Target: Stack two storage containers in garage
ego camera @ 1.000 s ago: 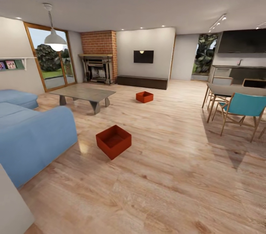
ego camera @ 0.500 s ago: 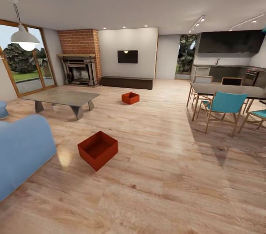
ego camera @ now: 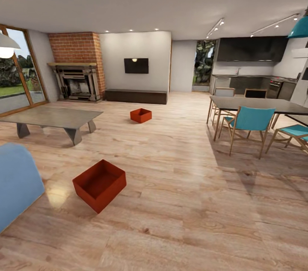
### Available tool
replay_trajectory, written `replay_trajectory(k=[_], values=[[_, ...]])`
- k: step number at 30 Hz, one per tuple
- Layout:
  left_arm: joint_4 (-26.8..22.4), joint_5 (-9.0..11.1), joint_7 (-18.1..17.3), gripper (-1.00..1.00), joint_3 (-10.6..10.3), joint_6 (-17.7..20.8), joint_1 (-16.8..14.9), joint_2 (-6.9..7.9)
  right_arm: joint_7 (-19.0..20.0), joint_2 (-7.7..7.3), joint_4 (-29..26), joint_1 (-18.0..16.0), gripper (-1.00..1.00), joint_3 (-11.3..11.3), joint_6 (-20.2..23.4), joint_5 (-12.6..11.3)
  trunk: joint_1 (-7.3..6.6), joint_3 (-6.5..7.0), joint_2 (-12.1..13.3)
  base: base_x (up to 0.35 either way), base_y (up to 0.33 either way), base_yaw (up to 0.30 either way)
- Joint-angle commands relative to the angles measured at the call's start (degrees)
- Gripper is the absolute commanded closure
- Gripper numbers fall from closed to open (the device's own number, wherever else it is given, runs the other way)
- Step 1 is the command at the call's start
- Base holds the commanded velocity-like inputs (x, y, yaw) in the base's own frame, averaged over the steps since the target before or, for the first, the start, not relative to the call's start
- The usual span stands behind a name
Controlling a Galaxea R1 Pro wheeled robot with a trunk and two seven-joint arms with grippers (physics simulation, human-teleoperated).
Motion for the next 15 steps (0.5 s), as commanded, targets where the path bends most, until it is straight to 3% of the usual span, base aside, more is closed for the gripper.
replay_trajectory(k=[1,6,15], values=[[-0.01,0.32,0.06,-1.0,0.12,-0.1,-0.02,-0.02,-0.11,0.02,0.16,-0.05,-1.0,0.42,-0.23,-0.24,0.03,-0.06,-0.02,0.331,0.0,-0.006],[-0.01,0.32,0.06,-1.0,0.12,-0.1,-0.02,-0.02,-0.11,-0.02,0.46,-0.05,-1.0,0.42,-0.22,-0.24,0.03,-0.06,-0.02,0.331,0.0,0.049],[-0.01,0.32,0.06,-1.0,0.12,-0.1,-0.02,-0.02,-0.11,-0.06,0.46,-0.05,-1.0,0.37,-0.32,-0.24,0.03,-0.06,-0.02,0.331,0.0,0.25]])
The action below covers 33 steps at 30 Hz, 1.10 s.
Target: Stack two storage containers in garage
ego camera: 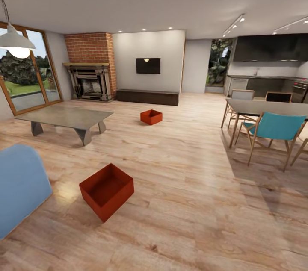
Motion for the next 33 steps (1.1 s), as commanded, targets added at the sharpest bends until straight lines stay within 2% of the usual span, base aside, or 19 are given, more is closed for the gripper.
replay_trajectory(k=[1,12,33], values=[[-0.01,0.32,0.06,-1.0,0.12,-0.1,-0.02,-0.02,-0.11,0.02,0.16,-0.06,-1.0,0.42,-0.32,-0.24,0.03,-0.05,-0.02,0.331,0.0,0.267],[-0.01,0.32,0.06,-1.0,0.12,-0.1,-0.02,-0.02,-0.15,0.04,0.11,-0.06,-1.0,0.41,-0.32,-0.17,0.03,-0.05,-0.02,0.327,-0.041,0.227],[-0.01,0.32,0.06,-1.0,0.12,-0.1,-0.02,-0.02,-0.12,-0.26,0.09,-0.06,-1.0,0.78,-0.45,0.78,0.03,-0.05,-0.02,0.301,-0.128,0.01]])
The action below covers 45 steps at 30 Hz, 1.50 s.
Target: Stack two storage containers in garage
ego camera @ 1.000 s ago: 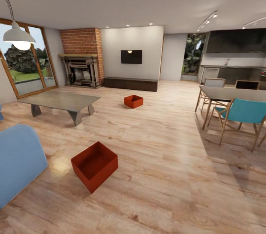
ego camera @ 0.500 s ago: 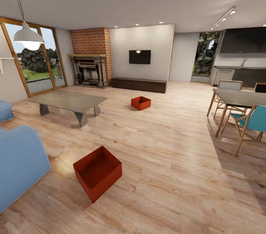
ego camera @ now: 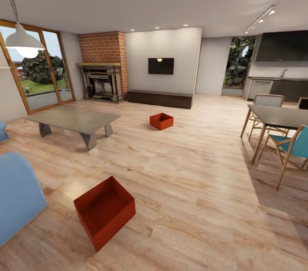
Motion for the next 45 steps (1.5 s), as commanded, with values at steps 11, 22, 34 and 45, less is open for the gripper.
replay_trajectory(k=[11,22,34,45], values=[[-0.01,0.33,0.06,-1.0,0.12,-0.1,-0.02,-0.01,-0.26,0.22,0.15,-0.06,-1.0,0.13,-0.27,-0.95,0.03,-0.06,-0.03,0.294,-0.143,0.155],[-0.01,0.33,0.06,-1.0,0.12,-0.1,-0.02,-0.01,-0.27,0.03,0.15,-0.06,-1.0,0.03,-0.27,-0.99,0.03,-0.06,-0.03,0.294,-0.143,0.276],[-0.01,0.33,0.06,-1.0,0.12,-0.1,-0.02,0.06,-0.27,0.03,0.15,-0.06,-1.0,0.07,-0.27,-0.99,0.03,-0.06,-0.03,0.291,-0.111,0.276],[-0.01,0.27,0.06,-1.0,0.12,-0.1,-0.02,0.07,-0.27,0.03,0.15,-0.06,-1.0,0.08,-0.28,-0.99,0.03,-0.06,-0.03,0.239,-0.009,0.276]])
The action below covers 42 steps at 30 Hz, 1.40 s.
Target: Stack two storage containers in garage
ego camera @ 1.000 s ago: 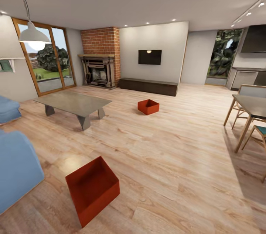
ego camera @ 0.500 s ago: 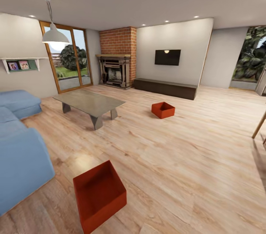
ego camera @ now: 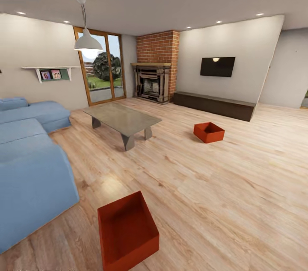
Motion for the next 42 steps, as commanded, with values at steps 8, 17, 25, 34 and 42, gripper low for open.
replay_trajectory(k=[8,17,25,34,42], values=[[-0.08,0.3,0.06,-1.0,0.12,-0.18,-0.02,-0.06,-0.12,-0.06,0.15,-0.06,-1.0,0.43,-0.31,-0.22,0.02,-0.05,-0.03,0.039,0.0,0.27],[-0.09,0.3,0.06,-1.0,0.06,-0.11,-0.02,-0.08,-0.05,-0.27,0.15,-0.06,-1.0,0.59,-0.44,0.01,0.02,-0.05,-0.03,0.098,-0.049,0.059],[-0.09,0.3,0.06,-1.0,0.09,-0.17,-0.02,-0.02,-0.21,0.04,0.15,-0.06,-1.0,0.7,-0.26,0.45,0.02,-0.05,-0.03,0.219,-0.159,0.009],[-0.09,0.3,0.06,-1.0,0.11,-0.19,-0.02,-0.02,-0.64,0.01,0.15,-0.06,-1.0,0.55,-0.29,0.01,0.02,-0.05,-0.03,0.034,-0.025,0.23],[-0.14,0.3,0.06,-1.0,0.12,-0.19,-0.02,-0.02,-0.65,-0.06,0.15,-0.06,-1.0,0.53,-0.3,-0.04,0.02,-0.05,-0.03,0.001,-0.001,0.281]])
